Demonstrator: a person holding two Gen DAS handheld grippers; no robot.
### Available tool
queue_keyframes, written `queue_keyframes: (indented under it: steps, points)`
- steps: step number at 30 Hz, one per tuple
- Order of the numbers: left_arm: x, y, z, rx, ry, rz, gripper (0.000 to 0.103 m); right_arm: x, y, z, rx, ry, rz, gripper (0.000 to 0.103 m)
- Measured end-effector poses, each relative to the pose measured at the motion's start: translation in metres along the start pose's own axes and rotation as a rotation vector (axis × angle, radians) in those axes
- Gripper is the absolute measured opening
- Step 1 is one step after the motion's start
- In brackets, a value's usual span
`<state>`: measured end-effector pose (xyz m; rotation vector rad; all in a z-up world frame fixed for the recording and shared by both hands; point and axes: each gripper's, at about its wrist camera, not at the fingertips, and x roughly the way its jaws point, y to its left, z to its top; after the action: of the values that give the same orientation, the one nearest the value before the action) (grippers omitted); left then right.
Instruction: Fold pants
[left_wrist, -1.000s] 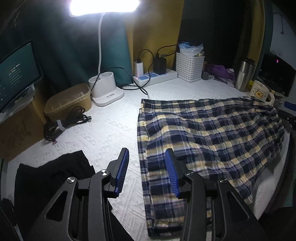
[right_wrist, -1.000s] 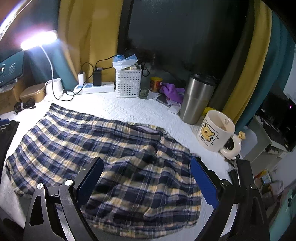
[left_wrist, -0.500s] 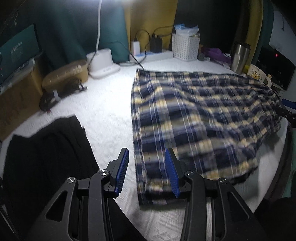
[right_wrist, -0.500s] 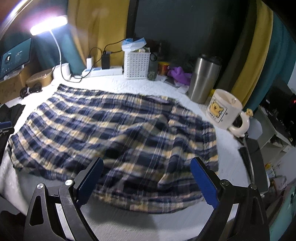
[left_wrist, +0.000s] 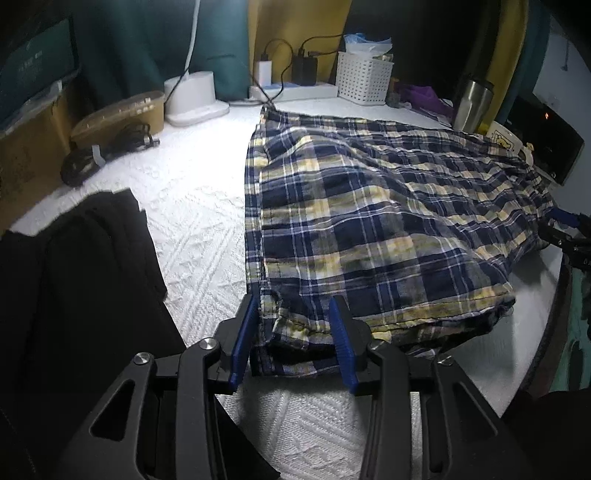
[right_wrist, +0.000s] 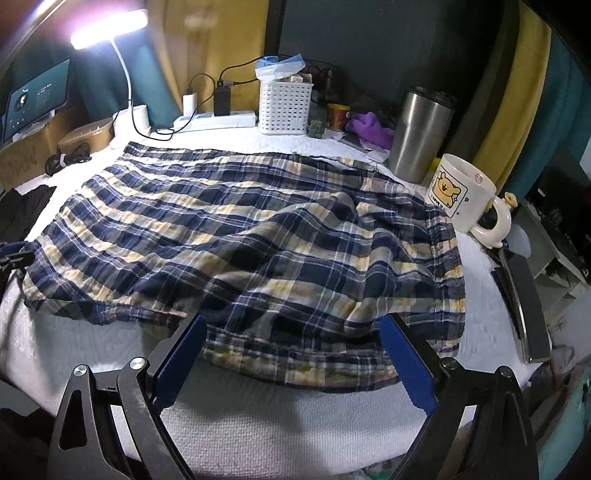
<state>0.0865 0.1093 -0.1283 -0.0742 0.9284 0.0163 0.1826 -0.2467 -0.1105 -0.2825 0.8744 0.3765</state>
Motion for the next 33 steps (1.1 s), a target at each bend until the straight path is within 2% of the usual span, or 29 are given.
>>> queue_keyframes:
  steps: [1,4,8,12,19,21,24,26,28,30,33]
  points:
    - [-0.001,-0.001,0.000,0.006,-0.002,0.013,0.008,0.000,0.000,0.000,0.000,0.000,-0.002,0.096]
    - [-0.013,-0.001,0.002,0.006,-0.040,0.022,0.003,-0.002,0.000,0.000,0.002,-0.004,-0.003,0.096]
    - [-0.033,0.003,0.007,0.000,-0.091,0.045,0.002,-0.004,0.003,0.000,-0.005,-0.011,0.003,0.096]
    - [-0.045,0.007,0.008,-0.007,-0.097,0.062,0.002,-0.003,0.006,-0.001,-0.010,-0.012,0.012,0.096]
    - [-0.017,0.012,-0.017,-0.024,0.026,0.069,0.003,0.005,0.004,-0.008,-0.012,0.007,0.021,0.096]
    - [-0.016,0.010,-0.019,-0.026,0.035,0.067,0.003,0.007,0.001,-0.011,-0.007,0.015,0.021,0.096]
    - [-0.021,0.014,-0.013,-0.039,0.039,0.056,0.006,0.007,-0.003,-0.012,0.003,0.013,0.023,0.096]
    - [-0.025,0.017,-0.008,-0.045,0.039,0.071,0.013,0.006,-0.005,-0.012,0.011,0.006,0.025,0.096]
    - [-0.030,0.020,0.000,-0.032,0.030,0.141,0.027,0.003,-0.009,-0.010,0.020,-0.006,0.025,0.096]
    - [-0.035,0.022,0.010,-0.017,0.013,0.181,0.029,0.001,-0.010,-0.007,0.023,-0.015,0.023,0.096]
    - [-0.036,0.027,0.031,-0.009,-0.019,0.181,0.032,-0.001,-0.014,0.000,0.033,-0.030,0.023,0.096]
